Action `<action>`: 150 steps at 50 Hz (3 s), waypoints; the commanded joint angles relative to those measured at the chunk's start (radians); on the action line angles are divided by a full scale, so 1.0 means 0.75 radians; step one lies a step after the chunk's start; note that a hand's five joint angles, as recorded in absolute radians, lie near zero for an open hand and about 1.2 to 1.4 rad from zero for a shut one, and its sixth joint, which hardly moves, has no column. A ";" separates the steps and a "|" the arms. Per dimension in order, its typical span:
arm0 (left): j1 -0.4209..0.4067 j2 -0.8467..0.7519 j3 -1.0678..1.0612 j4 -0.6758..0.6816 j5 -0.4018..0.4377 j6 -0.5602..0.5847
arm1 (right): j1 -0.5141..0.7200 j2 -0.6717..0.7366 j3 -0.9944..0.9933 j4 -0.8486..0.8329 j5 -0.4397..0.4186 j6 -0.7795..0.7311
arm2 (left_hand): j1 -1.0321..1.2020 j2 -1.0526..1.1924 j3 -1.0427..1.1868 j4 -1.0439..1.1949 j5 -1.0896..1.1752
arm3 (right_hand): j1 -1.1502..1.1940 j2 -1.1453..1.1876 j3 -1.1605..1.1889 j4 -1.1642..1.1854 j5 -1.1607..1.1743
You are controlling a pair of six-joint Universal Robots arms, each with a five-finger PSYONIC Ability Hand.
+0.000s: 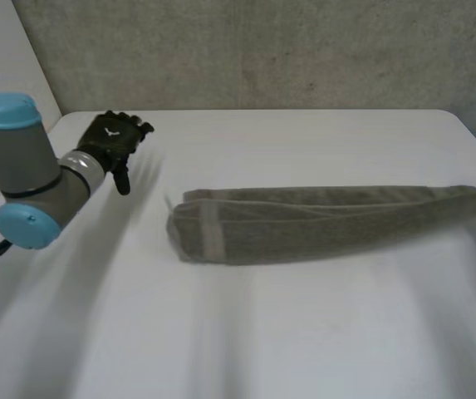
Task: Fold the towel.
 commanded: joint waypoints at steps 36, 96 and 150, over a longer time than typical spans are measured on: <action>-0.118 0.273 -0.258 0.020 -0.011 -0.176 | 1.365 0.466 -0.312 -0.294 -0.012 -0.315 | 0.010 0.013 0.011 0.013 -0.024 | -0.592 -0.592 -0.610 -0.608 -0.597; -0.498 0.062 -0.280 0.061 -0.403 -0.360 | 0.658 0.035 0.212 -0.161 0.045 0.483 | 0.037 0.040 0.039 0.040 0.003 | 0.100 0.100 0.081 0.083 0.094; -0.644 -0.201 0.014 0.110 -0.283 -0.413 | 0.907 -0.014 0.318 -0.200 0.207 0.111 | 0.025 0.028 0.027 0.028 -0.008 | 0.100 0.100 0.081 0.083 0.094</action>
